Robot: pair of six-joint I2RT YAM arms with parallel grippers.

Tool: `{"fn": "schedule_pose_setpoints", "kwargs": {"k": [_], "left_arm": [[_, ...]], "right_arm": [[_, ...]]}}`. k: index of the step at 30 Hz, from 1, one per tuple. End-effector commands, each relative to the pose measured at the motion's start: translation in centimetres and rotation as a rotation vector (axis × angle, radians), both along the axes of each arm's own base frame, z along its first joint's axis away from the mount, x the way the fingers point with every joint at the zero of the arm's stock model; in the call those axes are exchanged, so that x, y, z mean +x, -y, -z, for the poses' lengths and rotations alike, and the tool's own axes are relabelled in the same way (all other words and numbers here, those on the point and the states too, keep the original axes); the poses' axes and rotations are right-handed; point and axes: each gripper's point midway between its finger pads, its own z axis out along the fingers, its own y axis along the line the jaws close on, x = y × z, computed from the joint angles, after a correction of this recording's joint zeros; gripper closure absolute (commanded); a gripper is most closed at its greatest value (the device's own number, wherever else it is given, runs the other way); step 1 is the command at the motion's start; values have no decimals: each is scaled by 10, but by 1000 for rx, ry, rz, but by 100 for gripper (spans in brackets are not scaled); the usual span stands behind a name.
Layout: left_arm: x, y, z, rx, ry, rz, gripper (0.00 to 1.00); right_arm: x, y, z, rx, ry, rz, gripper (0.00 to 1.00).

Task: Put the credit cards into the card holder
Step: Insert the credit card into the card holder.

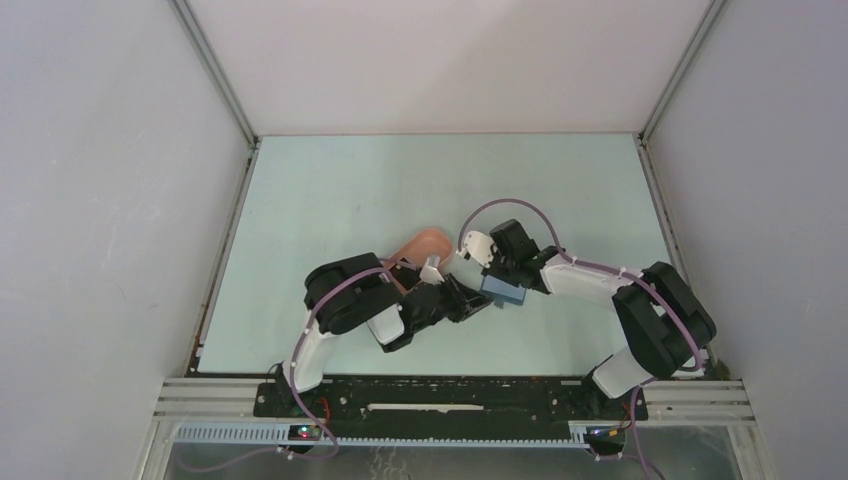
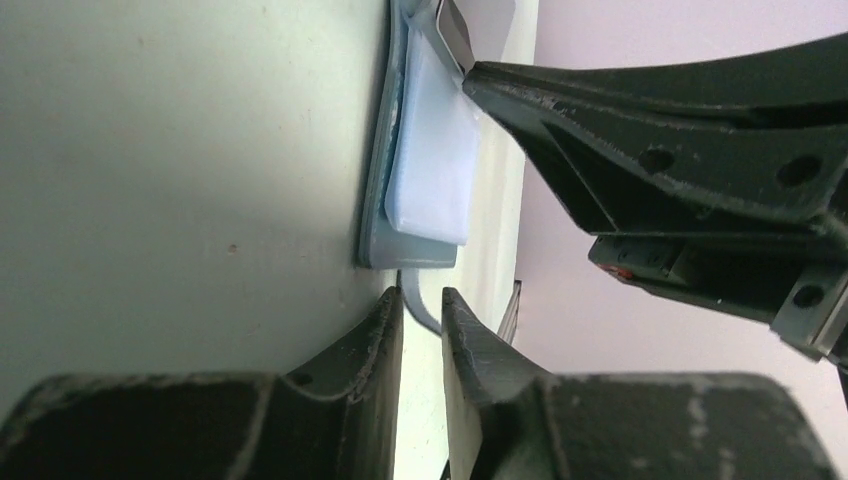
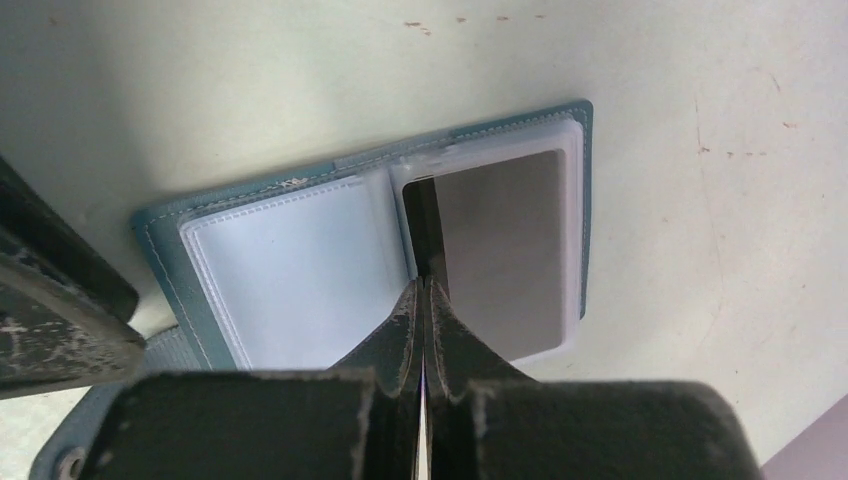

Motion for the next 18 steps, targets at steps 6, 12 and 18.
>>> {"fn": "schedule_pose_setpoints", "kwargs": {"k": [6, 12, 18], "left_arm": [[-16, -29, 59, 172, -193, -8, 75], [-13, -27, 25, 198, -85, 23, 74], [-16, -25, -16, 238, 70, 60, 71]], "right_arm": [[7, -17, -43, 175, 6, 19, 99], [19, 8, -66, 317, -39, 113, 55], [31, 29, -58, 519, -342, 252, 30]]}}
